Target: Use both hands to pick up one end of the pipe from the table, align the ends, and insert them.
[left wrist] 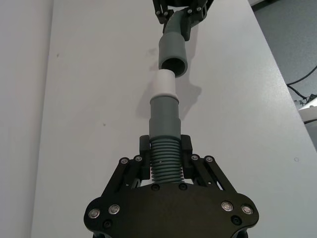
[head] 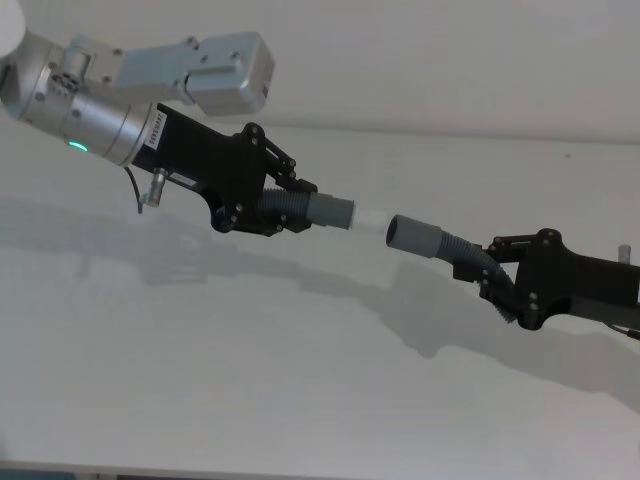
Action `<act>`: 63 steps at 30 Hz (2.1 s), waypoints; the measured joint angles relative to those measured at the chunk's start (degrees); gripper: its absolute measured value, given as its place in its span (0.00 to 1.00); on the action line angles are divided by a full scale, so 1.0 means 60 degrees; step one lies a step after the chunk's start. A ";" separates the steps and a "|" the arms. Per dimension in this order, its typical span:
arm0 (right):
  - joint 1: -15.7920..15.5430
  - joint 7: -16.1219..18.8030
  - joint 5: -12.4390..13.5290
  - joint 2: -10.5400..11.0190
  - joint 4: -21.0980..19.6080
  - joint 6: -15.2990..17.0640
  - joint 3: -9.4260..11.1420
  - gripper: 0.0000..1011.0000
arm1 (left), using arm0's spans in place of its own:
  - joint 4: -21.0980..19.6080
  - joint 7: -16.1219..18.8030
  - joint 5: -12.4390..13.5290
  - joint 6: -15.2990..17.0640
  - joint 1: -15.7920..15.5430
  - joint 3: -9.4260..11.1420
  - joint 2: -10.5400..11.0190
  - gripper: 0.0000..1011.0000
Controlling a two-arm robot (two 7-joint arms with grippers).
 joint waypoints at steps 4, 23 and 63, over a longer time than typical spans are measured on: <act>0.0000 0.0000 0.0000 0.0000 0.0000 0.0000 0.0000 0.18 | 0.0032 -0.0015 -0.0009 -0.0041 -0.0071 0.0062 -0.0065 0.34; -0.0001 -0.0001 -0.0001 0.0002 0.0003 0.0001 0.0002 0.18 | 0.0167 -0.0326 -0.0078 -0.0152 -0.0340 0.0364 -0.0241 0.34; 0.0198 -0.0190 0.0128 0.0138 0.0014 0.0314 -0.0337 0.18 | -0.0439 -0.0153 -0.0172 0.0096 -0.0536 0.0664 0.0072 0.34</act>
